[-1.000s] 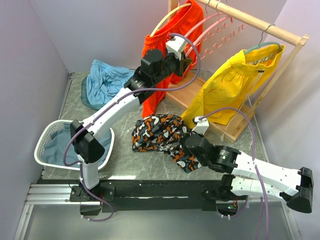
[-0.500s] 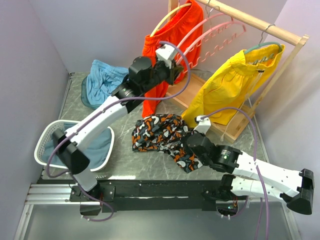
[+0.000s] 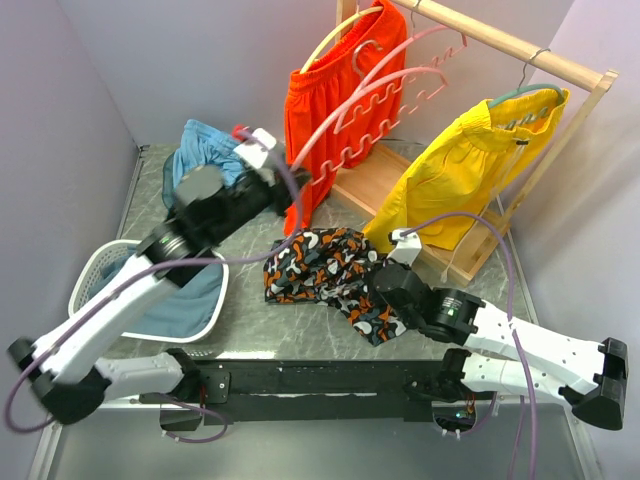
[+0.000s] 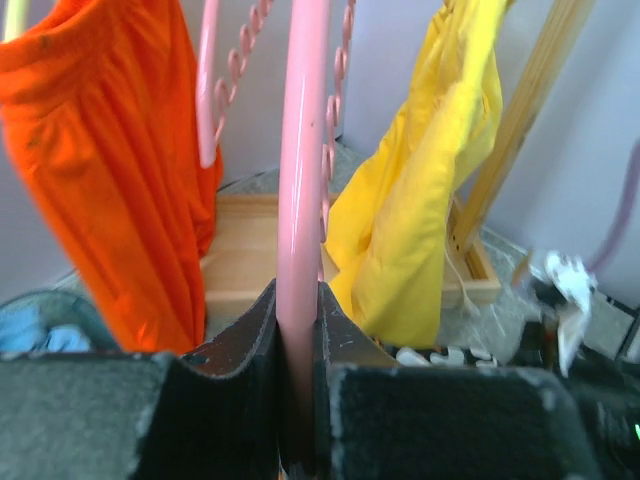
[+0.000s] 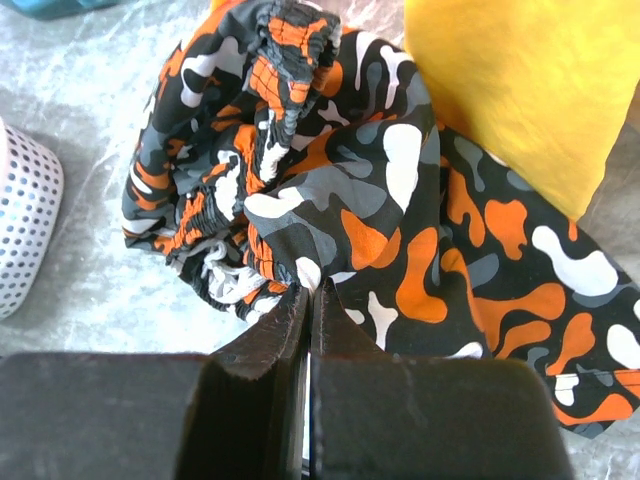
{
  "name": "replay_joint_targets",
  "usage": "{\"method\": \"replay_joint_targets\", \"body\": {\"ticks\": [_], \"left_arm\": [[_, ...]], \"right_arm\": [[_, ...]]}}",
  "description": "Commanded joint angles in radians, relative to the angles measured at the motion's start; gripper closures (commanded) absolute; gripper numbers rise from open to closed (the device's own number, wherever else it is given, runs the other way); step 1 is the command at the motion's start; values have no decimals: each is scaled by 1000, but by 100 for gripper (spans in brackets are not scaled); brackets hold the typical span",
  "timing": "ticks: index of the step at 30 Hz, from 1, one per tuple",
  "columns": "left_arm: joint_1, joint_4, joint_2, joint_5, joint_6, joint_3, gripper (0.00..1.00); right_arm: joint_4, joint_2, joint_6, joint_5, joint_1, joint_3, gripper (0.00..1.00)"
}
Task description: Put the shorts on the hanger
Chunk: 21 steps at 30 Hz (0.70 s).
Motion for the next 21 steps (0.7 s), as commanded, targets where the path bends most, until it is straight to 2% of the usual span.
{"method": "replay_joint_targets", "body": {"ticks": [1,5,9,16,21], "left_arm": [[-9,-126,-193,-79,-25,-68,99],[-9,-399,-343,-88,-33,-90,99],[-9,-556,-483,-74,-95,-112,99],[-9,-723,-572,12,-163,-93,99],[-9,-776,-629,84,-175,-119,99]], "right_arm": [[-11,-12,-34,38,-15,74,100],[-31,-9,-45,45,-19,85,100],[-57,-6,-33,62,-29,95,100],[-170,36,2,128,-79,134,100],[-235,19,32,120,-188,123,100]]}}
